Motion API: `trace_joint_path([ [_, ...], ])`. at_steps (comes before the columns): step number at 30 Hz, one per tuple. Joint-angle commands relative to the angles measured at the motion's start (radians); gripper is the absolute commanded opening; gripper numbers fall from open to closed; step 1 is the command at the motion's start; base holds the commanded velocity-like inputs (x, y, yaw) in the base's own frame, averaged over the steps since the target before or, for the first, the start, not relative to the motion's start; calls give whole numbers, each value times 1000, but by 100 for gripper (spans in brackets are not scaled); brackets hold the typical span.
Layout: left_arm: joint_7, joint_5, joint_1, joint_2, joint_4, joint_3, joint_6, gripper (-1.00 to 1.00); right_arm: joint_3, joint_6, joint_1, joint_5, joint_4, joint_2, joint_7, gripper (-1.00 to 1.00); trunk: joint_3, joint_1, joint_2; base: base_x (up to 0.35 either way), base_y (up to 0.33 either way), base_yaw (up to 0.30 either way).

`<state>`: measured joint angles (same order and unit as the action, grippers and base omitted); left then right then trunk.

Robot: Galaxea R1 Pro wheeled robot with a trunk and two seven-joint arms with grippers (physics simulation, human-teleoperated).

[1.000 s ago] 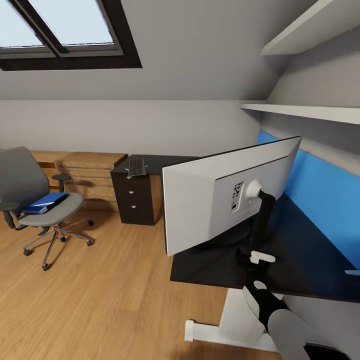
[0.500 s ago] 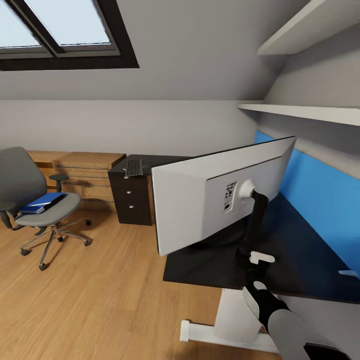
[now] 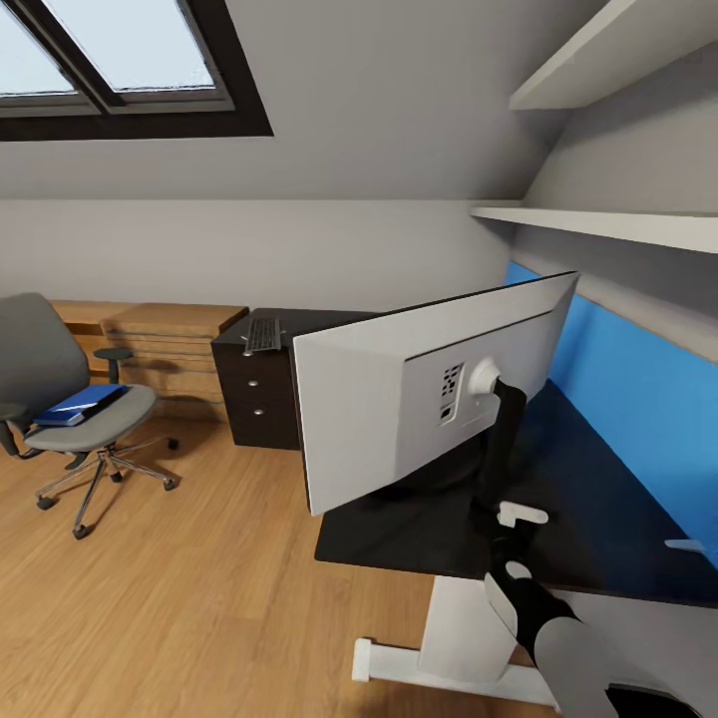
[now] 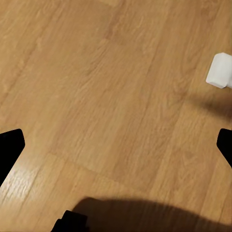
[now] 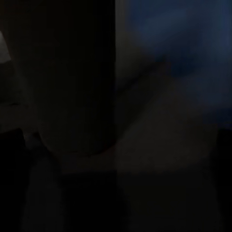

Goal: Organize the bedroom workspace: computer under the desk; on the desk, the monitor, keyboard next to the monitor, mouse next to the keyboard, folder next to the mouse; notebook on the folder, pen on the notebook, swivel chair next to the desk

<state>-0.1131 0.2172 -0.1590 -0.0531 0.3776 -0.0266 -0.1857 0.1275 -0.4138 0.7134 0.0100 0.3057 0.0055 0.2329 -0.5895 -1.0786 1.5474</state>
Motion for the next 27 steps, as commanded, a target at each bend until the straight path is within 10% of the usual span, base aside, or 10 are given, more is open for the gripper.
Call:
trace_joint_path([
  [1, 0, 2, -1, -1, 0, -3, -3, 100, 10, -4, 0, -13, -5, 1, -2, 100, -1, 0, 0, 0, 0, 0],
  [27, 0, 3, -1, -1, 0, -3, -3, 100, 9, -61, 0, -12, -33, 2, -3, 100, -1, 0, 0, 0, 0, 0],
])
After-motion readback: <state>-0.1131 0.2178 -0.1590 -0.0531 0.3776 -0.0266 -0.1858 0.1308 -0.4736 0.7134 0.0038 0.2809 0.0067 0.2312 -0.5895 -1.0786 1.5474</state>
